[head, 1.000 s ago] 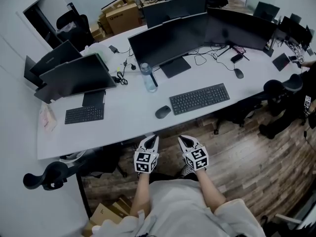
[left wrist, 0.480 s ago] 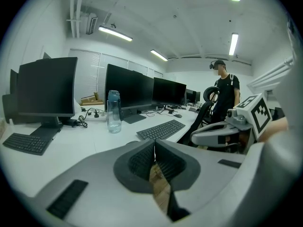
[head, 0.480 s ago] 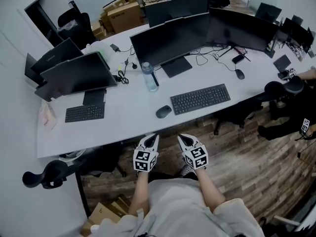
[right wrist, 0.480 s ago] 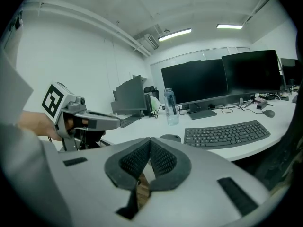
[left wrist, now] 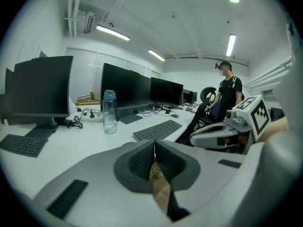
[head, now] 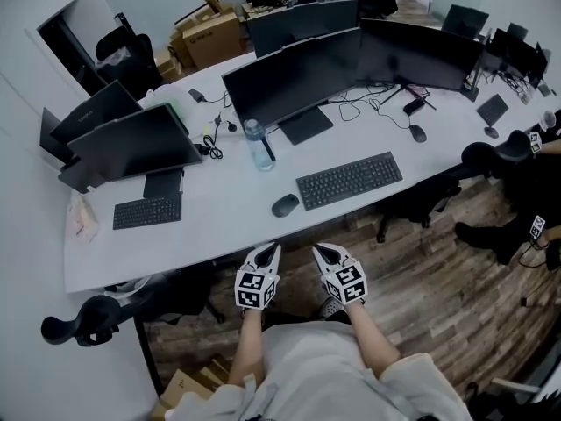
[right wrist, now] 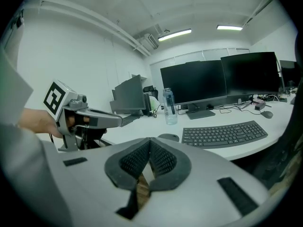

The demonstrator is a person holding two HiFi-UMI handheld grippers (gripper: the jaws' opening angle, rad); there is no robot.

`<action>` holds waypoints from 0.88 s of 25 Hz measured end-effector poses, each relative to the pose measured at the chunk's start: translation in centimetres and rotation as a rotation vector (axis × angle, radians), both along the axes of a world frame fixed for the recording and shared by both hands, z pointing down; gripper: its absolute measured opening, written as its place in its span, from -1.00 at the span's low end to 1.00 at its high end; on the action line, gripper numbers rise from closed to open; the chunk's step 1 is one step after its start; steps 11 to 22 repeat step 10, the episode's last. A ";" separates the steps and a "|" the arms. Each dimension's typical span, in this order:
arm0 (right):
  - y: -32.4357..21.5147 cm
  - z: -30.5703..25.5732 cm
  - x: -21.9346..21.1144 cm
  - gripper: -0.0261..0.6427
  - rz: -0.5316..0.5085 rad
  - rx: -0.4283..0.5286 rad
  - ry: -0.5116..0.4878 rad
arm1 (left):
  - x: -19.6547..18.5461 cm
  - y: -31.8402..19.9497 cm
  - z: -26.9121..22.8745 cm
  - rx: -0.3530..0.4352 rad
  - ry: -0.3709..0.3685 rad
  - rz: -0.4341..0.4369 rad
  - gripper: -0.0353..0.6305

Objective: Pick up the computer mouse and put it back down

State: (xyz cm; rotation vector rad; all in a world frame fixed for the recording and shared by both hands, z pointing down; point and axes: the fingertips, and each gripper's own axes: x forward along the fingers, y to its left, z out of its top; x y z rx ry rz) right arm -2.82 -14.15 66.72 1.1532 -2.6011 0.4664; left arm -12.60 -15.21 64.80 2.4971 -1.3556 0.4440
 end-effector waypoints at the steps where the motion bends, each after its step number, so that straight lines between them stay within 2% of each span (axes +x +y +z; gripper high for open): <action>1: 0.1 0.0 0.1 -0.90 -0.001 0.001 0.001 | 0.3 0.1 0.0 -0.002 0.004 0.011 -0.82; 10: 0.8 -0.3 1.0 -0.90 0.006 0.010 0.002 | 1.9 0.9 -0.1 -0.009 0.014 0.052 -0.82; 22: 0.8 -0.3 1.0 -0.90 0.006 0.010 0.002 | 1.9 0.9 -0.1 -0.009 0.014 0.052 -0.82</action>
